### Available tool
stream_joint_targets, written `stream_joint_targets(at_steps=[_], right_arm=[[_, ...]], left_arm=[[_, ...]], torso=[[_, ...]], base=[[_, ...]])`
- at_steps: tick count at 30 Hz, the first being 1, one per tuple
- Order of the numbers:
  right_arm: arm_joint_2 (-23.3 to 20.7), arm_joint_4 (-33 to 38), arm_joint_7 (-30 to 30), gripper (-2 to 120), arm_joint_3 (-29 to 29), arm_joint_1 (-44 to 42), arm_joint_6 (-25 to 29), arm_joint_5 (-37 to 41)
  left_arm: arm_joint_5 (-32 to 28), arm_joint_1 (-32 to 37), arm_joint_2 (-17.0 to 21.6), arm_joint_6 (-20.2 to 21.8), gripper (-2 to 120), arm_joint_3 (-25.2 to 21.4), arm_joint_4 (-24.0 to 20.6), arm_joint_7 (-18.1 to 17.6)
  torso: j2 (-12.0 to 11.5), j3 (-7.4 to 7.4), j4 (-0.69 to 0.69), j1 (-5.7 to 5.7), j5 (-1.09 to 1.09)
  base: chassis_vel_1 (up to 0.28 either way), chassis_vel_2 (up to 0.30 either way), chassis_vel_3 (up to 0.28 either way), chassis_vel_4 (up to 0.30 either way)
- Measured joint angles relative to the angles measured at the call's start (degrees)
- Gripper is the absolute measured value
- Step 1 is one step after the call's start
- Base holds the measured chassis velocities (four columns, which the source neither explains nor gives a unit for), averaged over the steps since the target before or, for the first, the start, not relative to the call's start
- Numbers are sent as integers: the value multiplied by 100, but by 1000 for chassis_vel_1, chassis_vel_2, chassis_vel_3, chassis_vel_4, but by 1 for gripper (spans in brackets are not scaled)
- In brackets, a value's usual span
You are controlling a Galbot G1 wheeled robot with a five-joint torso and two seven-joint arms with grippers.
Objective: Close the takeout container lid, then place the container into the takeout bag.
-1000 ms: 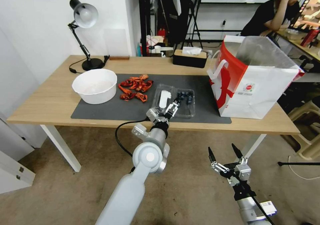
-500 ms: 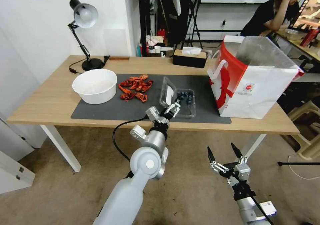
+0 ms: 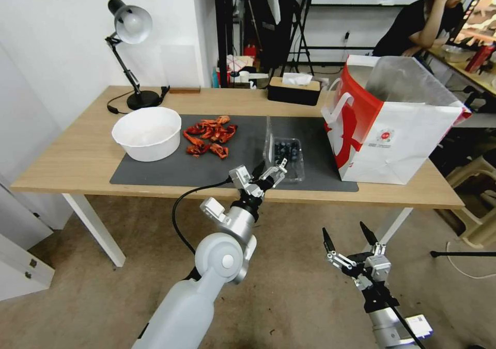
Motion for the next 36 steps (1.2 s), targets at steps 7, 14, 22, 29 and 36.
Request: stream_joint_targets(at_steps=[7, 14, 22, 29, 36], right_arm=[[-17, -51, 1, 100, 67, -48, 67, -3], [-25, -94, 1, 100, 100, -53, 89, -31], [-11, -144, 8, 100, 89, -42, 91, -78], [11, -204, 35, 100, 60, 1, 89, -120], [26, -249, 48, 100, 52, 21, 83, -134]], left_arm=[[57, -277, 208, 5, 100, 216, 228, 292], [35, -603, 397, 164, 100, 356, 436, 559], [-233, -1039, 571, 411, 100, 582, 659, 611], [-928, -1338, 645, 747, 100, 700, 648, 598], [-1489, -1667, 566, 1016, 99, 922, 721, 286]], torso=[[0, 0, -1, 0, 0], [0, 0, 0, 0, 0], [0, 0, 0, 0, 0], [0, 0, 0, 0, 0], [0, 0, 0, 0, 1]], base=[[0, 0, 0, 0], [0, 0, 0, 0], [0, 0, 0, 0], [0, 0, 0, 0], [0, 0, 0, 0]])
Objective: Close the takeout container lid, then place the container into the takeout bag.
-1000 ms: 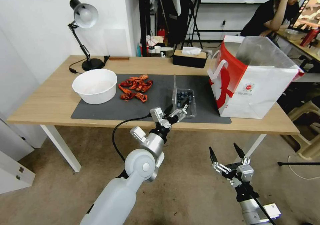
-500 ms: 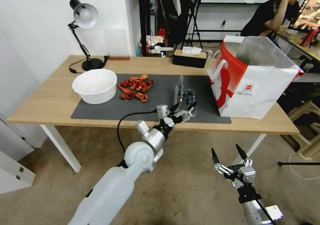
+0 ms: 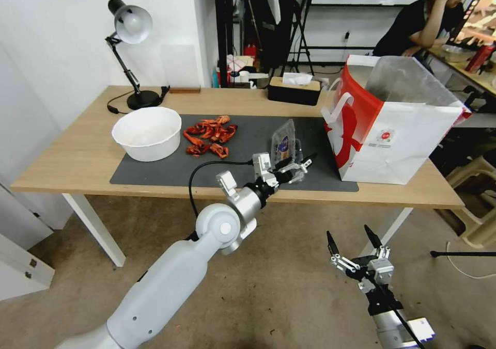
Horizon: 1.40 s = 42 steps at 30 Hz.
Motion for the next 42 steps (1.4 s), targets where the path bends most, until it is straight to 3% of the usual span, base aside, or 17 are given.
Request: stream_joint_targets(at_steps=[7, 13, 18, 20, 27, 32, 33, 37, 38, 41, 42], right_arm=[[7, -34, 4, 100, 3, -24, 22, -6], [-4, -47, 4, 100, 7, -28, 51, -6], [-2, -34, 1, 100, -7, -20, 50, -4], [-2, 14, -11, 100, -19, -14, 33, 6], [-92, 443, -135, 100, 1, 36, -337, 468], [-380, 949, -463, 100, 215, 295, -1191, 1833], [-380, 949, -463, 100, 215, 295, -1191, 1833], [-752, 1264, -434, 100, 532, 937, -2087, 3849], [-752, 1264, -434, 100, 532, 937, -2087, 3849], [-1022, 1377, 3, 100, 595, 1612, -2712, 5389], [-1022, 1377, 3, 100, 595, 1612, -2712, 5389]], left_arm=[[-495, -138, -169, 144, 94, -2, 71, -589], [-742, -230, -244, 396, 68, -16, 89, -1452], [-791, -265, -274, 522, 55, -18, 77, -1811], [-816, -298, -285, 651, 43, -19, 68, -2091], [-842, -340, -280, 850, 21, -7, 36, -2366], [-830, -374, -259, 921, 0, -6, 37, -2538], [-830, -374, -259, 921, 0, -6, 37, -2538], [-820, -375, -236, 954, 0, -31, 57, -2629], [-820, -375, -236, 954, 0, -31, 57, -2629], [-813, -358, -214, 954, 0, -50, 59, -2645], [-813, -358, -214, 954, 0, -50, 59, -2645]], torso=[[0, 0, 0, 0, -1], [0, 0, 0, 0, -1], [0, -1, 0, 0, -1], [0, -1, 0, 0, 0], [0, -1, 0, 0, 0], [0, -1, 0, 0, -1], [0, -1, 0, 0, -1], [0, 0, 0, 0, 0], [0, 0, 0, 0, 0], [0, 0, 0, 0, 0], [0, 0, 0, 0, 0]], base=[[0, 0, 0, 0], [0, 0, 0, 0], [0, 0, 0, 0], [0, 0, 0, 0], [0, 0, 0, 0], [0, 0, 0, 0], [0, 0, 0, 0], [0, 0, 0, 0], [0, 0, 0, 0], [0, 0, 0, 0], [0, 0, 0, 0]])
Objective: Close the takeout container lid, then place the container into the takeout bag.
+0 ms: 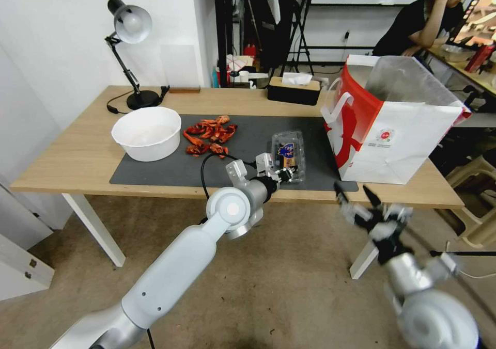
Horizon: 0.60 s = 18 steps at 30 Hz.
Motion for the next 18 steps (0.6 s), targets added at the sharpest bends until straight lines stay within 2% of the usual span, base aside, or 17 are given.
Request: stream_joint_targets(at_steps=[3, 4, 6, 12, 18], right_arm=[[-133, 27, 599, 100, -112, 728, -644, 1429], [-133, 27, 599, 100, -112, 728, -644, 1429], [-185, -74, 880, 100, -229, 1169, -1009, 1887], [-236, -511, 1317, 100, -579, 2099, -1635, 2488], [-227, -826, 1633, 100, -905, 2630, -1897, 2510]], left_arm=[[5, 15, 11, 0, 0, -9, 25, -6], [5, 15, 11, 0, 0, -9, 25, -6], [11, 25, 3, -1, 0, -10, 40, -16], [29, 28, 12, -10, 0, -10, 63, -23], [34, 12, 23, -19, 0, 2, 81, -23]], torso=[[0, 0, 0, 0, 1], [0, 0, 0, 0, 1], [0, 0, 1, 0, -1], [0, 0, -1, 0, 0], [0, 0, -1, 0, 0]], base=[[0, 0, 0, 0], [0, 0, 0, 0], [0, 0, 0, 0], [0, 0, 0, 0], [0, 0, 0, 0]])
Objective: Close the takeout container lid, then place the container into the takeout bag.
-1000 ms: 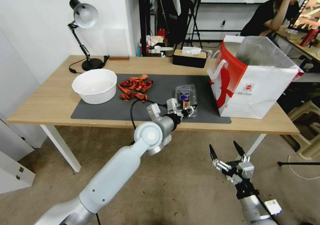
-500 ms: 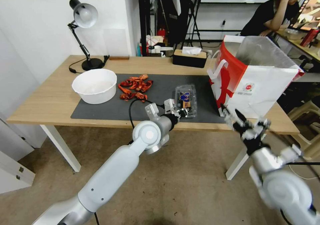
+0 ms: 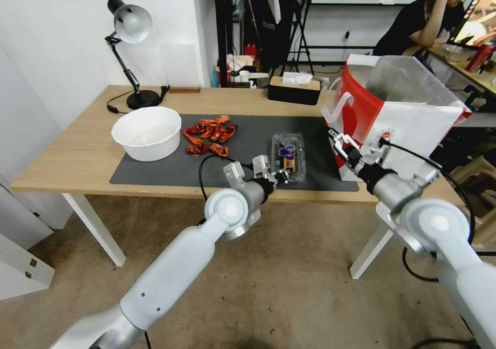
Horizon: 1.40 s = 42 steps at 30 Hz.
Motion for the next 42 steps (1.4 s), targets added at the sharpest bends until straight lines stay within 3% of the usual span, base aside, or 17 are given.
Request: stream_joint_targets(at_steps=[7, 14, 20, 31, 42], right_arm=[[45, -492, 896, 100, -705, 881, -1012, -142], [-2, -621, 1224, 100, -1248, 1233, -1302, -622], [242, -912, 1608, 100, -1496, 1595, -1536, -570], [523, -1464, 2329, 100, -1756, 2217, -1978, -95], [716, -1930, 2860, 100, -1785, 2579, -2484, 895]], left_arm=[[14, -17, -21, -32, 0, 35, 39, 8], [64, 14, -24, -61, 0, 50, 44, 31], [67, -29, -20, -71, 0, 77, 46, 32], [59, 11, 18, -78, 0, 55, -21, 7], [61, 17, 28, -86, 0, 36, -55, 7]], torso=[[0, 0, 1, 0, 0], [0, -1, -1, 0, 0], [0, -1, 2, 0, 0], [0, -1, 1, 0, 0], [1, -1, 0, 0, -1]], base=[[0, 0, 0, 0], [0, 0, 0, 0], [0, 0, 0, 0], [0, 0, 0, 0], [0, 0, 0, 0]])
